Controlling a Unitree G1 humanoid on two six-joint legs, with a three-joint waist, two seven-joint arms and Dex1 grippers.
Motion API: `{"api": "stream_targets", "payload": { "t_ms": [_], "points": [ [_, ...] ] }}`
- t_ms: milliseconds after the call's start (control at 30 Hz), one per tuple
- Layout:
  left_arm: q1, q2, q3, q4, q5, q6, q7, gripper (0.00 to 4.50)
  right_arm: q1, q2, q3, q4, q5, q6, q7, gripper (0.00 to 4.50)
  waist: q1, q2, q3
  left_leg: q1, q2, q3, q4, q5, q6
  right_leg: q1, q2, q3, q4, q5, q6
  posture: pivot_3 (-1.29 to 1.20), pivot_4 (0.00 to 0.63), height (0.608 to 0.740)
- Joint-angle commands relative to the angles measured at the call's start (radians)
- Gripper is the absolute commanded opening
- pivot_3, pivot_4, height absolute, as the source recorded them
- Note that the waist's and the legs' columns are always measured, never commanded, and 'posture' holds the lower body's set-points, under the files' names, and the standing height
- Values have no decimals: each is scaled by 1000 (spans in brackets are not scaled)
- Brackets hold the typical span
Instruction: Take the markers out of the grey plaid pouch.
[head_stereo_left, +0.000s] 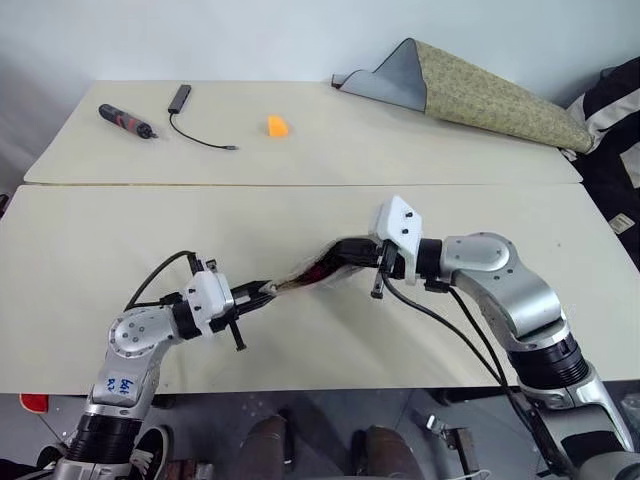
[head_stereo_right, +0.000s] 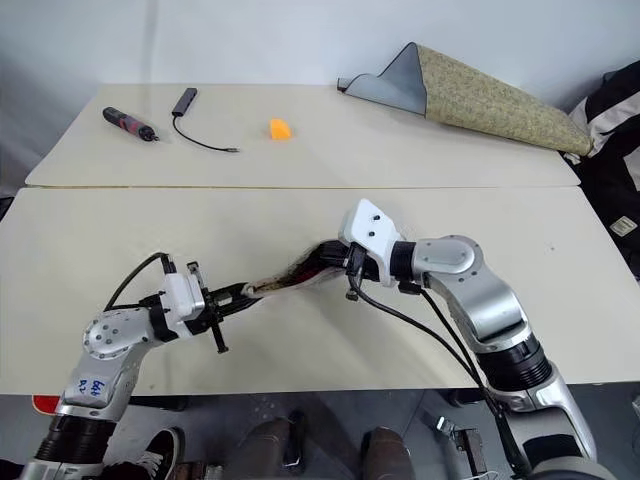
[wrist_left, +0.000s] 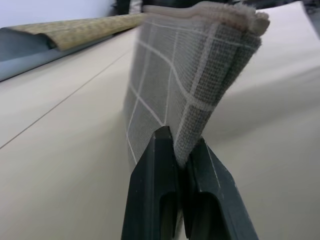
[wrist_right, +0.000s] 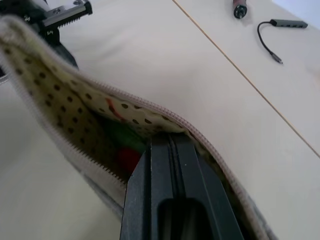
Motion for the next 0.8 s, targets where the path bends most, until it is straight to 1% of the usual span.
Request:
{"api": "stream_targets", "payload": {
  "t_ms": [33,67,100,167,233,300,400,467,533,567,667,733,800],
  "points": [
    [7,2,0,-7,2,-28,-14,0,-19,-14,-25,-40,24,2,25,11,0,0,0,0,0,0,0,0,0,0,0,0,0,0,0,0,150,740],
    [6,4,0,-6,6,-31,-16,0,-22,-14,-24,-32,18,0,23,11,0,0,0,0,0,0,0,0,0,0,0,0,0,0,0,0,150,740],
    [-2,1,6,-10,-5,-18,-11,0,-15,-51,17,-6,-62,-66,30,11,0,0,0,0,0,0,0,0,0,0,0,0,0,0,0,0,150,740],
    [-16,-4,16,-13,-18,-3,-2,0,-1,-103,70,26,-163,-164,49,11,0,0,0,0,0,0,0,0,0,0,0,0,0,0,0,0,150,740],
    [-24,-6,21,-11,-20,0,2,0,5,-117,83,38,-188,-206,63,11,2,0,0,0,0,0,1,0,0,0,0,0,0,0,0,0,150,740],
    [-30,-11,23,-12,-31,16,4,0,-11,-134,103,63,-261,-291,54,11,2,0,0,0,0,0,1,0,0,0,0,0,0,0,0,0,150,740],
    [-36,-22,23,-8,-37,31,9,0,-26,-103,107,112,-324,-384,14,11,-1,0,0,0,0,0,1,0,0,0,0,0,0,0,0,0,150,740],
    [-42,-30,20,-5,-34,34,9,0,-28,-100,145,137,-388,-417,10,11,-1,0,0,0,0,0,1,0,0,0,1,0,0,0,0,0,150,740],
    [-46,-36,18,-7,-31,40,10,0,-25,-88,162,146,-409,-424,17,11,0,0,0,0,0,0,1,1,0,0,1,-1,1,0,0,0,150,740],
    [-48,-40,17,-8,-32,46,12,0,-30,-64,163,148,-413,-407,4,11,0,0,0,0,0,0,1,1,0,0,1,0,1,0,0,0,150,740],
    [-52,-46,13,-4,-27,47,12,0,-36,-15,168,145,-419,-363,-5,587,0,0,0,0,0,0,1,1,0,0,1,0,1,0,0,0,150,740],
    [-51,-45,14,-3,-27,50,8,0,-37,0,158,148,-423,-367,-6,1254,0,0,0,0,0,0,2,1,0,1,1,-1,1,0,0,0,150,740],
    [-52,-42,19,-4,-32,55,7,0,-43,6,147,155,-431,-370,-11,2047,0,0,0,0,0,0,2,1,1,1,1,-1,1,0,0,0,150,740]
  ]
}}
